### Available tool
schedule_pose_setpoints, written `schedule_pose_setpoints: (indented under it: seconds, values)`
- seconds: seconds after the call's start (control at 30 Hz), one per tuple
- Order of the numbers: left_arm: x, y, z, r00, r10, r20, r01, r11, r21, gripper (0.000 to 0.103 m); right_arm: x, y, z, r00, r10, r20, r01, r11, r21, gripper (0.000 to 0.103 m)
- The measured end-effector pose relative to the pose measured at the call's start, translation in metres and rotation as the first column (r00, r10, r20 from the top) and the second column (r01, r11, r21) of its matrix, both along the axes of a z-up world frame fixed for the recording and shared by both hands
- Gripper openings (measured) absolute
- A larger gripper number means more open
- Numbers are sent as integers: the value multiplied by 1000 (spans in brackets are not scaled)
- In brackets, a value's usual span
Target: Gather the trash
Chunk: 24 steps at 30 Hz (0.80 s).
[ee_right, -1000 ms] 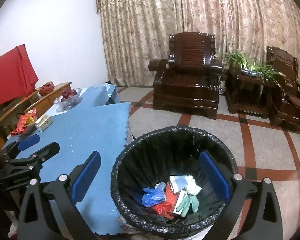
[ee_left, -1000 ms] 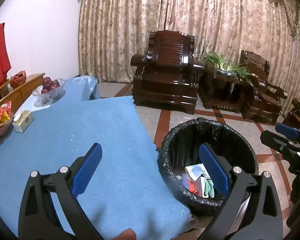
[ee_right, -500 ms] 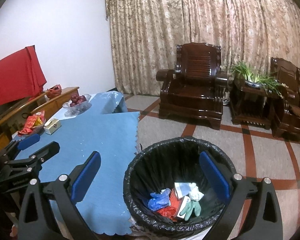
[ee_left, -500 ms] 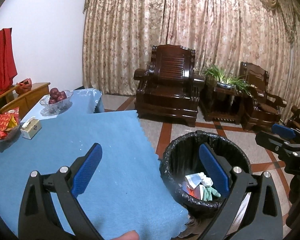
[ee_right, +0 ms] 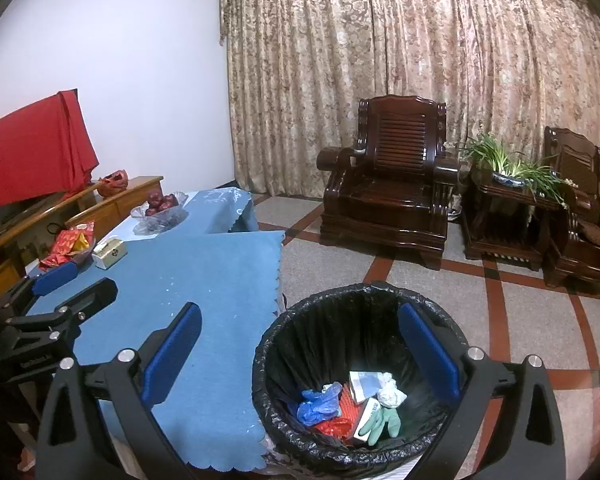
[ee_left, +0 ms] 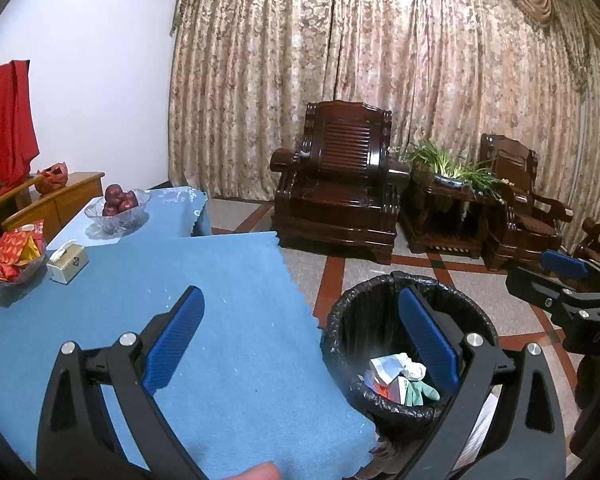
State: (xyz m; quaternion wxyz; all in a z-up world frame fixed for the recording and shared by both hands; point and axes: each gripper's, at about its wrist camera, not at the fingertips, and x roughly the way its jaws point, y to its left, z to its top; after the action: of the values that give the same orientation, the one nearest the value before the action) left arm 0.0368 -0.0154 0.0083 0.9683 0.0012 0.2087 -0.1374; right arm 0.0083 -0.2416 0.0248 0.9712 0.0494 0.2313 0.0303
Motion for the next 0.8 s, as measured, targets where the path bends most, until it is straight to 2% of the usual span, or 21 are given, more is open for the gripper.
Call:
schedule_pose_setpoints:
  seconds: [0.8]
  values:
    - [0,1,0,1000,0,-3,0,1000,3,95,0,4,1,1000,3,-1,-3,1000,0,97]
